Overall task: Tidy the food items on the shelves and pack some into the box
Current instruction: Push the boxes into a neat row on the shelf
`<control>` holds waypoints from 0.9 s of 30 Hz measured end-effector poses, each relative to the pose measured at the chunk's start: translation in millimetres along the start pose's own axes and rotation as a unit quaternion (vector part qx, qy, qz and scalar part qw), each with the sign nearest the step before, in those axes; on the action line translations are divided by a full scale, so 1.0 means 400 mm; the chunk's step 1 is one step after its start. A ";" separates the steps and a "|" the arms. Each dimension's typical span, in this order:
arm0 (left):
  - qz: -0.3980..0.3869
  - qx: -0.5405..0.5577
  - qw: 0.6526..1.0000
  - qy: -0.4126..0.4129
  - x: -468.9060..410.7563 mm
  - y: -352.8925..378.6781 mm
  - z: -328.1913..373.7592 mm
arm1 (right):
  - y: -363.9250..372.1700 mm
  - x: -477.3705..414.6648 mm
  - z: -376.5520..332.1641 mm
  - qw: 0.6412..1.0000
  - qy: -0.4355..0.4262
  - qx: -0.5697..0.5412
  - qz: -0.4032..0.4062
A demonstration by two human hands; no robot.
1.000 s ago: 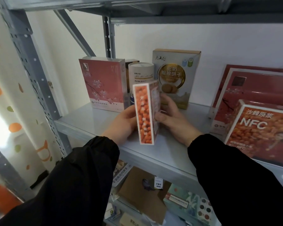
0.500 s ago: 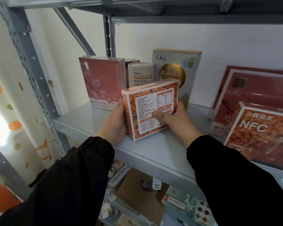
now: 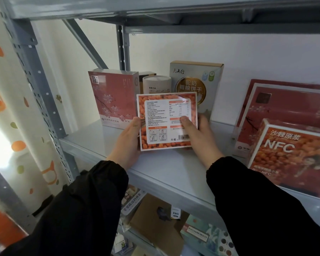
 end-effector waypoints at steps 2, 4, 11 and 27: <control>0.002 0.009 1.000 -0.008 -0.002 0.001 -0.001 | 0.001 0.002 -0.002 1.000 0.005 -0.007 -0.004; 0.007 0.011 1.000 -0.016 -0.003 0.001 -0.001 | 0.001 0.003 -0.004 1.000 0.005 -0.010 -0.005; 0.010 -0.015 1.000 0.001 -0.003 -0.008 -0.012 | 0.002 0.004 -0.008 1.000 -0.002 -0.018 -0.006; 0.022 -0.024 0.999 0.005 0.007 0.001 -0.006 | -0.006 0.003 0.002 1.000 0.022 -0.016 -0.013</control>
Point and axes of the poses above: each hand's wrist, its own x-axis away from the middle knuckle, its own y-axis out of the palm, z = x × y, the point moved 1 cm from there along -x, towards the middle knuckle, and after that the axes turned 8 degrees about z, right-handed, at the moved point
